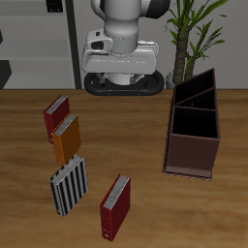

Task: Place the right red book into the left desk caddy's front compartment and place the orange book into the left desk caddy's left compartment and place the striped book into the left desk caddy's left compartment

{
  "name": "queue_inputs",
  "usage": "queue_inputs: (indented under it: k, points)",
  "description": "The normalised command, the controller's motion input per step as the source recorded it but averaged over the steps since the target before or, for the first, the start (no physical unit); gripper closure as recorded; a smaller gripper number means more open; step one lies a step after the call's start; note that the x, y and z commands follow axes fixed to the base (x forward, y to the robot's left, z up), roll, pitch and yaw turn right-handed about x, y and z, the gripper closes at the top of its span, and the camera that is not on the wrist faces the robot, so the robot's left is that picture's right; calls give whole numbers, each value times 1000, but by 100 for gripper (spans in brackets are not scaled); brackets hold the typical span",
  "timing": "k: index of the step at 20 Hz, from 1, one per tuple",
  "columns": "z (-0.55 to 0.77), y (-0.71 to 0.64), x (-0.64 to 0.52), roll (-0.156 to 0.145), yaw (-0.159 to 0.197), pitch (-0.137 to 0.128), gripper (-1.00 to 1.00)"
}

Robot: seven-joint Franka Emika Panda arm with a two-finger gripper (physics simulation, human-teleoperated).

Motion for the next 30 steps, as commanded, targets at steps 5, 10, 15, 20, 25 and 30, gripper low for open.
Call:
queue_inputs:
  k: [5,10,15,20,25,30]
  points:
    - [-10,-1,-13,40,18,6,-100]
    - [-1,77,-16,36,15,-4,-100]
    - [25,17,-30,20,6,-7,-100]
    - [37,-76,-55,18,-3,-11,-100]
    - [1,-271,-118,5,-5,-5,-100]
    - [-66,-344,-178,29,-32,0,-100]
